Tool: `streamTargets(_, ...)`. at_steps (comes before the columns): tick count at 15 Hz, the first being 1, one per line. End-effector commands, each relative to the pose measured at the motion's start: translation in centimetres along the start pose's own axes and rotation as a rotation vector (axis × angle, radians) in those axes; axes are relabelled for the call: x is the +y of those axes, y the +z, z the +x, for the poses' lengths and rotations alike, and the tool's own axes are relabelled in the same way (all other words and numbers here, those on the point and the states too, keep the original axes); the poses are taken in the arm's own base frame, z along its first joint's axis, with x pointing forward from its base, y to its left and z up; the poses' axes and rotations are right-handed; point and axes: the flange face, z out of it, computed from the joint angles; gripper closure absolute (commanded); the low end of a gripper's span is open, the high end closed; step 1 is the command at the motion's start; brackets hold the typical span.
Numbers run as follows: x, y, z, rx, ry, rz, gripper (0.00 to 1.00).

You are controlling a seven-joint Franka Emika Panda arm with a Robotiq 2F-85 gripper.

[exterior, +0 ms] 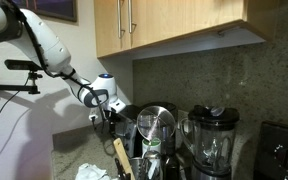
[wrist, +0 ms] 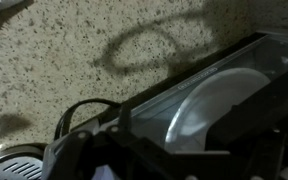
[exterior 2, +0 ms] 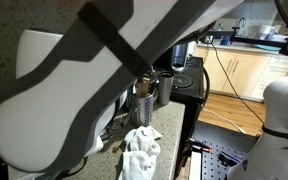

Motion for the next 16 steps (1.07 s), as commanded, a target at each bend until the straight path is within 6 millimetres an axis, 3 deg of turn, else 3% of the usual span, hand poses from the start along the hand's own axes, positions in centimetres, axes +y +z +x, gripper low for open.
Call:
streamTargets(1, -0.7, -0.8, -1.9, -0.001, -0.026, -0.023, 0.00)
streamTargets(6, -1.5, -1.2, -5.4, 0.015, -0.129, -0.040, 0.00)
streamTargets(16, -0.3, -1.4, -11.6, -0.006, -0.234, -0.092, 0.00)
